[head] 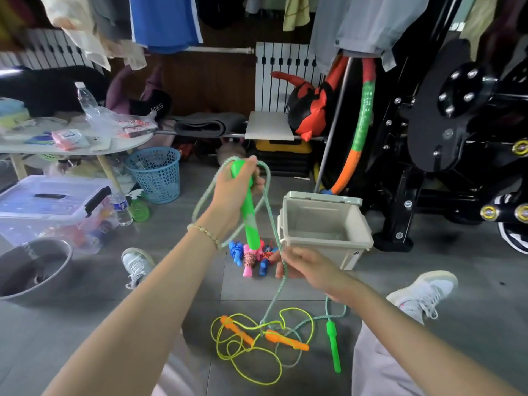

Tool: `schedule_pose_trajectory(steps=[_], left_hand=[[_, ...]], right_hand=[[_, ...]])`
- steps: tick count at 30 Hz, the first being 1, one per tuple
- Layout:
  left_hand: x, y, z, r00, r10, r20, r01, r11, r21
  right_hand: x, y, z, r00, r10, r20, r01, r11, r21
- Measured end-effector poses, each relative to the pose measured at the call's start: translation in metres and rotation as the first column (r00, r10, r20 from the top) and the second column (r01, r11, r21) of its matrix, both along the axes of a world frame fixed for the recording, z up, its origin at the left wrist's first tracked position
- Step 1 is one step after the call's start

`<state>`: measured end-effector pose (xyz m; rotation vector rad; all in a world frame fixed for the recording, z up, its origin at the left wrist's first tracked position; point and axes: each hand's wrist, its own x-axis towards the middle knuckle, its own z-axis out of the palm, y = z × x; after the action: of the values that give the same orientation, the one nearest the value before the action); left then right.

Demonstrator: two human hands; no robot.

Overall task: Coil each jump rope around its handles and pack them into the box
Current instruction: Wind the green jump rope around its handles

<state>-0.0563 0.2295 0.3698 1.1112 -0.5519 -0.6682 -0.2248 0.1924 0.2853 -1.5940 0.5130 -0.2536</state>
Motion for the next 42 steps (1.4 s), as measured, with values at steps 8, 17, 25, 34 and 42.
schedule_pose_trajectory(steps=[8, 17, 25, 34, 42], left_hand=[[-0.013, 0.019, -0.054, 0.939, -0.264, 0.221, 0.192, 0.935, 0.299], [-0.043, 0.006, -0.042, 0.932, -0.263, 0.249, 0.213, 0.954, 0.209], [-0.002, -0.016, 0.010, 0.991, -0.085, 0.099, 0.085, 0.996, 0.005], [-0.009, 0.010, -0.037, 0.927, -0.338, 0.165, 0.279, 0.912, 0.301], [-0.036, 0.031, -0.059, 0.847, -0.509, 0.153, 0.450, 0.839, 0.305]], right_hand=[[0.012, -0.028, 0.053, 0.886, -0.403, 0.232, 0.412, 0.911, 0.007], [0.034, -0.039, 0.066, 0.891, -0.370, 0.263, 0.348, 0.929, 0.126], [0.002, -0.017, 0.000, 0.997, -0.075, 0.018, 0.076, 0.996, -0.037], [0.010, -0.030, 0.042, 0.909, -0.341, 0.239, 0.340, 0.939, 0.046], [0.021, -0.036, 0.088, 0.832, -0.424, 0.358, 0.436, 0.898, 0.052]])
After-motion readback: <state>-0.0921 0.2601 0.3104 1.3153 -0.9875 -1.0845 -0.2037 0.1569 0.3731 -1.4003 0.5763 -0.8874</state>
